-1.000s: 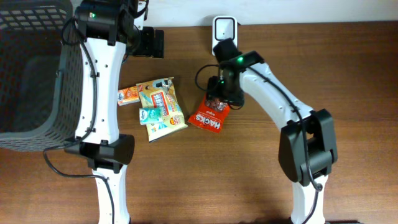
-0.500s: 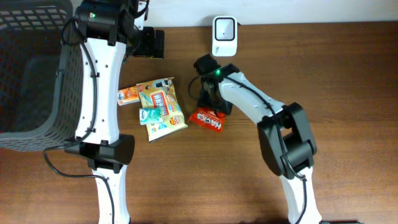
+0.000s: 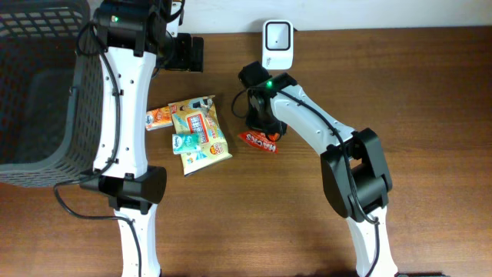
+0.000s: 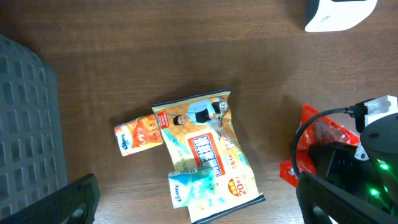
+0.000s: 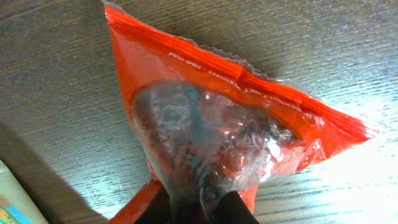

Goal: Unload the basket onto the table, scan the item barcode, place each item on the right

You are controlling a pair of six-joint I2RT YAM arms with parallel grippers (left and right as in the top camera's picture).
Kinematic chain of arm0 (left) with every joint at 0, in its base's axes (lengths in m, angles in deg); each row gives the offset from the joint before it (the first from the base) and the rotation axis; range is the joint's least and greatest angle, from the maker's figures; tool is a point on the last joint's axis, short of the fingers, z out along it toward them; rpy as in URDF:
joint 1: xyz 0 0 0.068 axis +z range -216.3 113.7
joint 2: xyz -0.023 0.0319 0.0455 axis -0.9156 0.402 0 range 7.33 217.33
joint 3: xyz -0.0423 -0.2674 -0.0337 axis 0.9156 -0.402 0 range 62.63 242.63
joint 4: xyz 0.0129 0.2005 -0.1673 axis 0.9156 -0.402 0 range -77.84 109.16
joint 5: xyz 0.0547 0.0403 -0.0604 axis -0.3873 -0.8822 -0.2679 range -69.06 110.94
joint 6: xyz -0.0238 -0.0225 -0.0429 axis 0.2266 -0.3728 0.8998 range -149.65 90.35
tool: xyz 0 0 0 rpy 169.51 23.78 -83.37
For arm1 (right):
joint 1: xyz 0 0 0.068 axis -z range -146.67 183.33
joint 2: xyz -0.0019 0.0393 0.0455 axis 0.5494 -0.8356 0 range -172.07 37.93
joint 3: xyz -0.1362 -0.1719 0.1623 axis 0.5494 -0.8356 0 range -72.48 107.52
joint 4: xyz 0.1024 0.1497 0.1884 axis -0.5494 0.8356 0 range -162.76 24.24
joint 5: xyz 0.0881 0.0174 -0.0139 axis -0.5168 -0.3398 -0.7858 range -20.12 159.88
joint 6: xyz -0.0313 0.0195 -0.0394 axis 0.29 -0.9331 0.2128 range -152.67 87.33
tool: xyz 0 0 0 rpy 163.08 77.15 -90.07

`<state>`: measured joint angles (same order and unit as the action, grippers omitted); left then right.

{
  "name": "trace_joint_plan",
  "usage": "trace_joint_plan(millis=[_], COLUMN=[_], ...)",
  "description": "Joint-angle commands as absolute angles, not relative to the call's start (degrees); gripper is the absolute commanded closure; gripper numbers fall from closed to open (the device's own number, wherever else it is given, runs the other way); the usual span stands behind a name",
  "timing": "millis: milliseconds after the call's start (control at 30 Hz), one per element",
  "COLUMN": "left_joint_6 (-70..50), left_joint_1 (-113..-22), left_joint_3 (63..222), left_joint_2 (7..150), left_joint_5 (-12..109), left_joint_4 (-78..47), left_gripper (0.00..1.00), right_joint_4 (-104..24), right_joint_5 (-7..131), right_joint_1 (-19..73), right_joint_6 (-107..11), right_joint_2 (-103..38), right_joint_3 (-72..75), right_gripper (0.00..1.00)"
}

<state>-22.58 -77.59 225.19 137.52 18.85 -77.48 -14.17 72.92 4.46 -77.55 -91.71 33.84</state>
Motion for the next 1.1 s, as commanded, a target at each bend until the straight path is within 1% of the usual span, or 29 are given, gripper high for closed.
trace_joint_plan(millis=[0,100,200,333,433,633,800,900,1067], left_joint_6=[-22.85,-22.87,-22.85,-22.85,-22.85,-22.85,-22.85,-22.85,-22.85], left_joint_1=[-77.63,-77.63,-77.63,-77.63,-77.63,-77.63,-77.63,-77.63,-77.63], left_joint_3=[225.80,225.80,225.80,225.80,225.80,225.39,222.61,220.80,218.92], left_joint_2=[137.17,137.17,137.17,137.17,137.19,137.19,137.19,137.19,137.19], left_joint_5=[19.05,18.28,15.49,15.33,14.41,12.29,12.29,12.32,12.29], left_joint_4=[-77.55,-77.55,-77.55,-77.55,-77.55,-77.55,-77.35,-76.91,-76.26], left_gripper=[0.01,0.01,0.01,0.01,0.01,0.01,0.01,0.01,0.01], right_joint_4=[-10.30,-7.87,-6.89,-6.56,-9.51,-18.54,-28.44,-34.34,-39.74], right_joint_5=[73.84,73.56,73.52,73.30,73.34,73.41,73.65,73.82,73.82], right_joint_1=[4.55,5.58,6.93,9.56,11.79,14.01,14.56,15.30,16.42], right_joint_6=[-74.40,-71.87,-66.93,-59.94,-50.03,-39.28,-34.34,-34.41,-36.09], right_joint_2=[-93.27,-93.27,-93.27,-93.27,-93.27,-93.27,-93.29,-93.64,-95.63], right_joint_3=[38.98,42.24,45.08,48.73,51.42,53.86,53.84,53.84,53.78], right_gripper=[0.96,0.96,0.96,0.96,0.96,0.96,0.96,0.96,0.96])
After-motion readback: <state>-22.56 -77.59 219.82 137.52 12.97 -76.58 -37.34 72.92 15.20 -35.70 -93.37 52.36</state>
